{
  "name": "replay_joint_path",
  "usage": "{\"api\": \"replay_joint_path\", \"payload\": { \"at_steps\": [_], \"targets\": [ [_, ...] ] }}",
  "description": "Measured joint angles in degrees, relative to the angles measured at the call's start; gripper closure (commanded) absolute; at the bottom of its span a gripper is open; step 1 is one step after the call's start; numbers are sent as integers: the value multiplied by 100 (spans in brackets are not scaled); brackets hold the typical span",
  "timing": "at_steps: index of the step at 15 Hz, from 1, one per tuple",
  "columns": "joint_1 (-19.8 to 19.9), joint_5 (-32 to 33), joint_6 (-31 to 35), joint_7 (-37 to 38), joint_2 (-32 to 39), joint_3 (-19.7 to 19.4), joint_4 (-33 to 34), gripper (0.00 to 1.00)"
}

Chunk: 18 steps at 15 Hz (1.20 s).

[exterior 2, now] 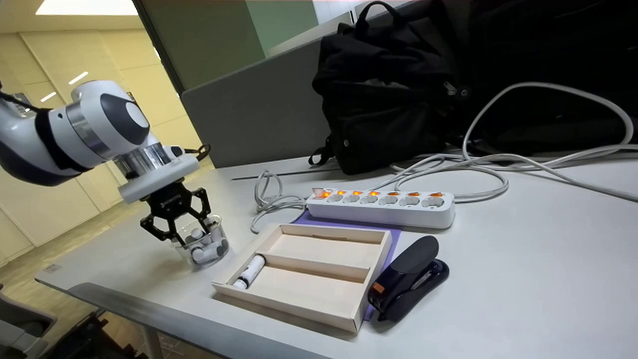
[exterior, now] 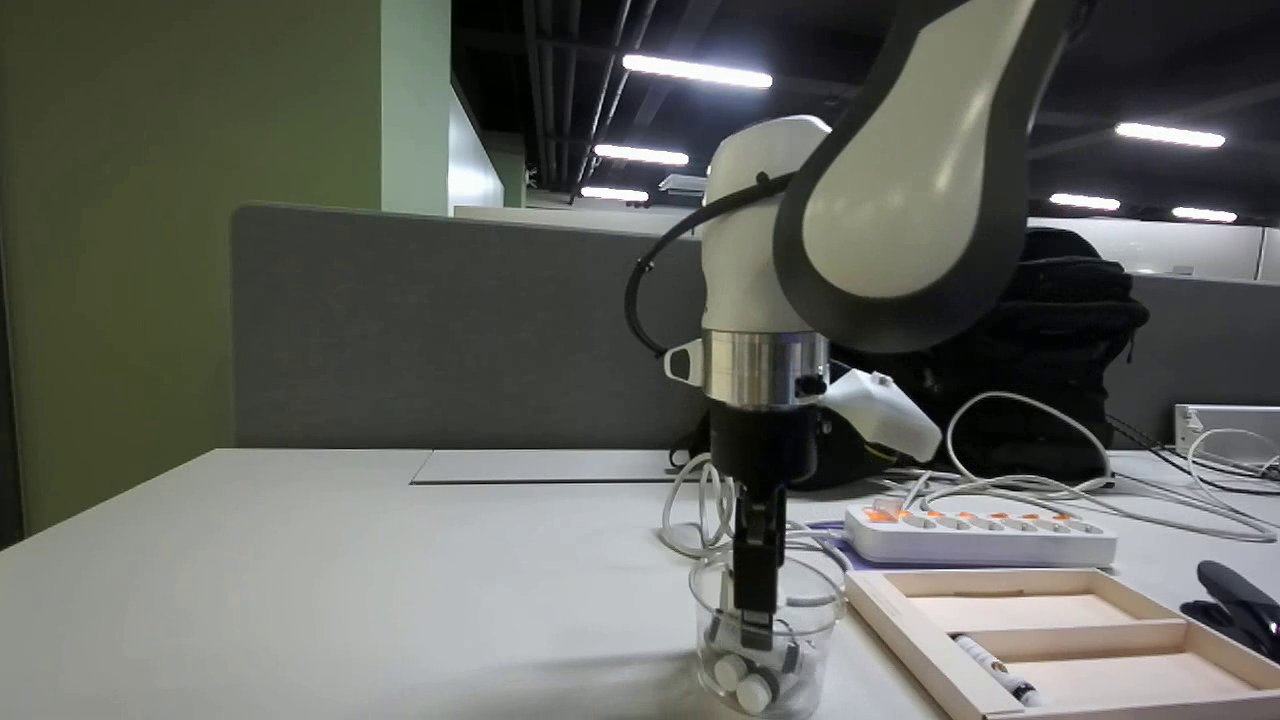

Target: Put the bottle in the top rectangular segment

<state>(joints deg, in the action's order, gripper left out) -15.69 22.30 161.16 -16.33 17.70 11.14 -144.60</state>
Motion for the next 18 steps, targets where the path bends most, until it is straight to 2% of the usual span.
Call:
{"api": "replay_joint_path", "payload": {
  "at_steps": [4, 5, 6, 8, 10, 11, 13, 18],
  "targets": [
    [180, -662, -392, -156, -255, 273, 296, 71],
    [219, -788, -488, -189, -324, 301, 344, 31],
    [259, -901, -587, -226, -375, 321, 387, 19],
    [330, -1094, -794, -291, -432, 334, 438, 6],
    [385, -1220, -997, -300, -440, 334, 445, 0],
    [409, -1262, -1118, -300, -437, 333, 444, 36],
    [432, -1353, -1304, -301, -429, 333, 444, 33],
    [435, -1457, -1461, -301, -406, 337, 444, 69]
  ]
}}
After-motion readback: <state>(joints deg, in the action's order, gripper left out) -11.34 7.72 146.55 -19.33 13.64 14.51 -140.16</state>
